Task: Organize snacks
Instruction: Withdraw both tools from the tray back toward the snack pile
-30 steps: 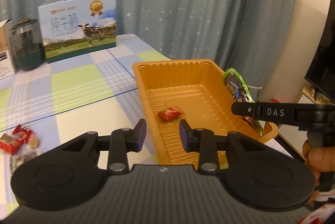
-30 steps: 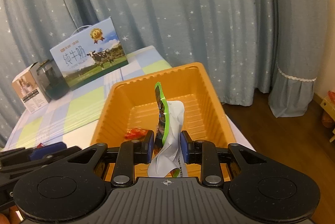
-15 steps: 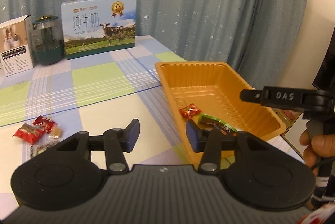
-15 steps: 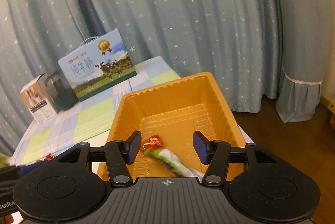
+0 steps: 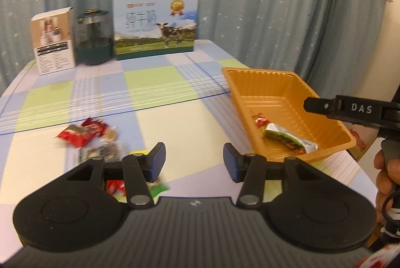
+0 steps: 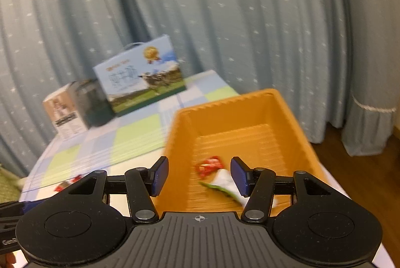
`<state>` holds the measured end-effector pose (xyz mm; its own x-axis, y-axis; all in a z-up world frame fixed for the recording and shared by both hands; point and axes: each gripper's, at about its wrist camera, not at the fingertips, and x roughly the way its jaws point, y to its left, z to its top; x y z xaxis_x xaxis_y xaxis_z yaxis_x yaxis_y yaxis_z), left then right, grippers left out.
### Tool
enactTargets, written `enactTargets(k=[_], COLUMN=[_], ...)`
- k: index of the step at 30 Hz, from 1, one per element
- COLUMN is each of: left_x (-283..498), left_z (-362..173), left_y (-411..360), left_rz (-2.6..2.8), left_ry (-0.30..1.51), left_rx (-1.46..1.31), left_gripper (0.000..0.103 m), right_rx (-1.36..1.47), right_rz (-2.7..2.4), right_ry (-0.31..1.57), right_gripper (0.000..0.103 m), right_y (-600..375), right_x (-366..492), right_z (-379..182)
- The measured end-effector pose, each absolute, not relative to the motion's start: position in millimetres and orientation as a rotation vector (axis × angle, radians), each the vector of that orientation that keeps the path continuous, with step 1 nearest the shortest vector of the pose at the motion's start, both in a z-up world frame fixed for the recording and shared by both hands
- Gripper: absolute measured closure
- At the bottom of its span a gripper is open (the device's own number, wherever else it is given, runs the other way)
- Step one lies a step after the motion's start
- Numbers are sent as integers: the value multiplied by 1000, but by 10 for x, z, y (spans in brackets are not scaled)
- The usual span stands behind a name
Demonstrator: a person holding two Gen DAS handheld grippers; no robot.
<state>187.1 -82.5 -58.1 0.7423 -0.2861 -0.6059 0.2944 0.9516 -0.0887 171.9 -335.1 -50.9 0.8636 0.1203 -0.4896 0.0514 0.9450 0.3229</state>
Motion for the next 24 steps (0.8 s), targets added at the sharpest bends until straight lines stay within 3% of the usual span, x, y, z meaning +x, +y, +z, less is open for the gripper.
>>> enactTargets(k=[24], left_x=[1688], left_z=[-794], left_y=[173], left_rz=[-147], left_ry=[713], left_rx=[45], left_gripper=[47], right_rx=[118], right_rz=[355], right_ry=[594], right_gripper=[48], right_y=[-2046], right_x=[1683], right_z=[-799])
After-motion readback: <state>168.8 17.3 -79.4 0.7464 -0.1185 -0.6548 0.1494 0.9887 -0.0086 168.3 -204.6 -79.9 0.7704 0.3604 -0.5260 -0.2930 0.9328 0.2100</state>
